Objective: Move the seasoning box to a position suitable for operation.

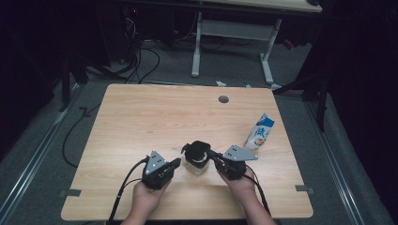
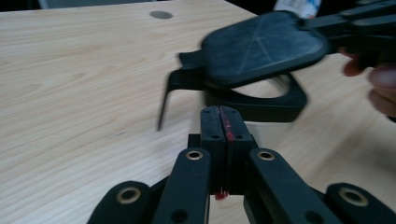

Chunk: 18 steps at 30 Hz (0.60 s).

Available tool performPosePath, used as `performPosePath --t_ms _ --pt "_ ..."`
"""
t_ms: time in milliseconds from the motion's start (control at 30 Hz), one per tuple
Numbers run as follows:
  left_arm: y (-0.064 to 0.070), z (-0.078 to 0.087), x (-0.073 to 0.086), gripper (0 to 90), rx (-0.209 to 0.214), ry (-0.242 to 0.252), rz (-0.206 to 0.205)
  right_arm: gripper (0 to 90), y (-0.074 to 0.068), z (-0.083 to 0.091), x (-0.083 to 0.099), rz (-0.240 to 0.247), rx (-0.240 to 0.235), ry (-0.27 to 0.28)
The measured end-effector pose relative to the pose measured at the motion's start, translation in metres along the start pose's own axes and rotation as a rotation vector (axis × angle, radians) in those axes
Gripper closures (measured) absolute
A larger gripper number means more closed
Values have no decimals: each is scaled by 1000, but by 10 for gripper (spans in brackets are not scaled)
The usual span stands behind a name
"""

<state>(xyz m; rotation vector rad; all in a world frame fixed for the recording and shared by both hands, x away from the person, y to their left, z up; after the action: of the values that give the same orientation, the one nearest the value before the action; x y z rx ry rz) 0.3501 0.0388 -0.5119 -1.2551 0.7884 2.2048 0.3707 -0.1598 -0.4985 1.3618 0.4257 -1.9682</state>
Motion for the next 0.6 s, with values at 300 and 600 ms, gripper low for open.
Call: performPosePath --t_ms 300,600 --pt "25 -15 -8 888 52 -16 -23 900 -1 1 -2 -6 -6 7" --pt "32 -21 -13 890 55 -4 -34 900 -2 2 -3 -2 -11 12"
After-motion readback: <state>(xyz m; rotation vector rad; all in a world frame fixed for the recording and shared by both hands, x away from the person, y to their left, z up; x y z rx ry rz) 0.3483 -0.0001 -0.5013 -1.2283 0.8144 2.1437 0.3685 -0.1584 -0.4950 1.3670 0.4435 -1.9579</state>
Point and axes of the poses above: each handheld gripper's, and its own axes: z roughly backward along the jaws, x roughly out of its underside, y roughly to its right, the point moved 5 cm from there along -z, roughly forward along the jaws, and after that the axes turned 6 degrees about z, right-handed, at the moved point
